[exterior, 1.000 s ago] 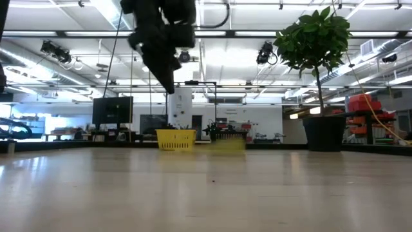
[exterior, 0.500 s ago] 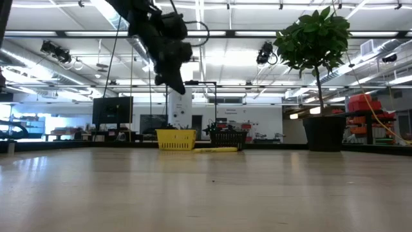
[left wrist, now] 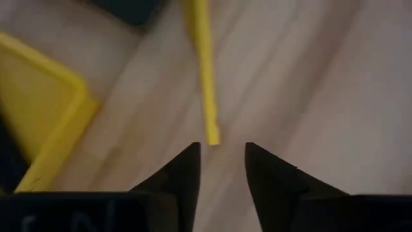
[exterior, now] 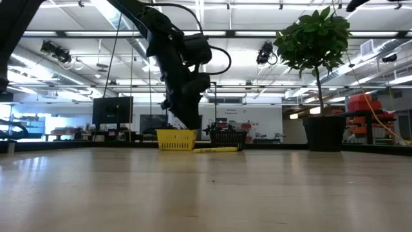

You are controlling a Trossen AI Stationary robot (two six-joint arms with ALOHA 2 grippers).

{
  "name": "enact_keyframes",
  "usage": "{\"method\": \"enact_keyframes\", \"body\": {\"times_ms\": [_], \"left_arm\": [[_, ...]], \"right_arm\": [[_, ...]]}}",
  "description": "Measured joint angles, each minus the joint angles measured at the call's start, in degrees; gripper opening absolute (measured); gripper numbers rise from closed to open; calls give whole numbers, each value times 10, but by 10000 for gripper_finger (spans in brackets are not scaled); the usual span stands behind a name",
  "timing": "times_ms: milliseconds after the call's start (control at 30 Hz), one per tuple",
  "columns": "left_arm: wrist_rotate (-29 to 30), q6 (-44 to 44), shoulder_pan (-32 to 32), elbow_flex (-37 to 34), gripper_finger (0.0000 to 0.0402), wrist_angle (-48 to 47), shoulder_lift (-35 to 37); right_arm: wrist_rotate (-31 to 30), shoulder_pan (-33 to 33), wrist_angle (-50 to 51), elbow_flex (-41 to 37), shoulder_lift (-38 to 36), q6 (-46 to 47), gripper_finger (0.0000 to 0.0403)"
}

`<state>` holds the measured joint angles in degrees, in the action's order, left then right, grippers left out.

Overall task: Sort crayons/erasers/pens/pencils in bins
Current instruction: Put the yellow pen into the top yellow bin

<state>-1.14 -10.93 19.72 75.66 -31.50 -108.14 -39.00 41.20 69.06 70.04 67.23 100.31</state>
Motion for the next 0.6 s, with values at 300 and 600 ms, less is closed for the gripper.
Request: {"method": "enact_keyframes", "body": {"times_ms": [300, 600], "left_arm": [[54, -63, -8, 2, 197, 31, 0], [56, -111, -20, 1, 210, 36, -42]], "right_arm": [[0, -80, 5, 0, -82, -109, 212], [0, -136, -20, 0, -112, -178, 212]]}}
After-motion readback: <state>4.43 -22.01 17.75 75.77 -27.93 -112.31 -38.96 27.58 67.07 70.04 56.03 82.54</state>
